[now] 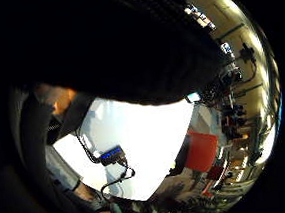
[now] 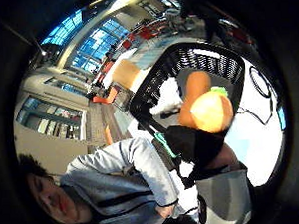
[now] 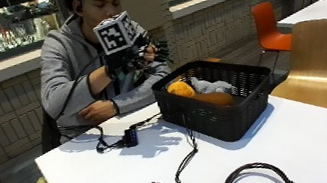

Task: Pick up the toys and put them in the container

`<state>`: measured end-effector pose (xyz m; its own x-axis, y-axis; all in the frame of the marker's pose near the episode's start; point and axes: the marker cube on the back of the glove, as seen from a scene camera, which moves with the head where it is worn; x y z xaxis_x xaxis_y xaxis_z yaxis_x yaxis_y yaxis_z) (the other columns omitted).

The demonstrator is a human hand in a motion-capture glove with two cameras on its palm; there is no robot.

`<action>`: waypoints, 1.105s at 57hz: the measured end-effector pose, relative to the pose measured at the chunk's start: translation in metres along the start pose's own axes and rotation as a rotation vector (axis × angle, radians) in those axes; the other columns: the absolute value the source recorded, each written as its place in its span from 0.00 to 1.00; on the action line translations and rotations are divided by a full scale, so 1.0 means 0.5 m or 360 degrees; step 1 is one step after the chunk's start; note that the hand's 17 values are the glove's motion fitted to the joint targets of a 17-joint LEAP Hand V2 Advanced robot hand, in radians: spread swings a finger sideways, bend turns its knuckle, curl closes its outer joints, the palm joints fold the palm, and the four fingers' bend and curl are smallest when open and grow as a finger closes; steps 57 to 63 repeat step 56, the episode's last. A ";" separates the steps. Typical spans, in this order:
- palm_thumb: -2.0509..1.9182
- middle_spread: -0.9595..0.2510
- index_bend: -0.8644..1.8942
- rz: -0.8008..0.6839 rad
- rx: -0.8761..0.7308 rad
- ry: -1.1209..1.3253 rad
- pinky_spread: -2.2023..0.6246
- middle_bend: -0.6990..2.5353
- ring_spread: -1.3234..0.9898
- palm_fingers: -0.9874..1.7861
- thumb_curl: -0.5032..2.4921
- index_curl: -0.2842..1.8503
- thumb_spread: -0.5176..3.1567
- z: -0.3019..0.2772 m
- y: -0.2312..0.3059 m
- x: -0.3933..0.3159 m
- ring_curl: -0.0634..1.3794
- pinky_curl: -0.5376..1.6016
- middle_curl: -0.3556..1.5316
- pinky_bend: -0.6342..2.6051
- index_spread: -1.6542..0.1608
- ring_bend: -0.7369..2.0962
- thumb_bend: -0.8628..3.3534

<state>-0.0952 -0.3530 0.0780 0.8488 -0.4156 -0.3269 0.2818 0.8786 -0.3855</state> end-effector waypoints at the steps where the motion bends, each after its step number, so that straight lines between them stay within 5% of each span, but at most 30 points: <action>1: 0.52 0.82 0.34 0.0002 0.0001 0.0019 0.78 0.27 0.52 0.29 0.29 0.24 0.48 -0.002 0.016 0.003 0.35 0.43 0.43 0.56 0.75 0.40 0.20; 32: 0.53 0.83 0.37 0.0837 0.0035 0.0042 0.78 0.27 0.52 0.33 0.28 0.24 0.51 0.054 0.551 0.124 0.33 0.41 0.38 0.53 0.75 0.38 0.20; 43: 0.54 0.83 0.36 0.1004 0.0192 0.0005 0.78 0.27 0.52 0.34 0.28 0.25 0.52 0.069 0.603 0.160 0.33 0.41 0.38 0.52 0.75 0.38 0.20; 63: 0.54 0.83 0.36 0.0860 0.0103 0.0018 0.78 0.27 0.52 0.34 0.27 0.24 0.52 0.072 0.646 0.181 0.32 0.41 0.39 0.52 0.75 0.39 0.20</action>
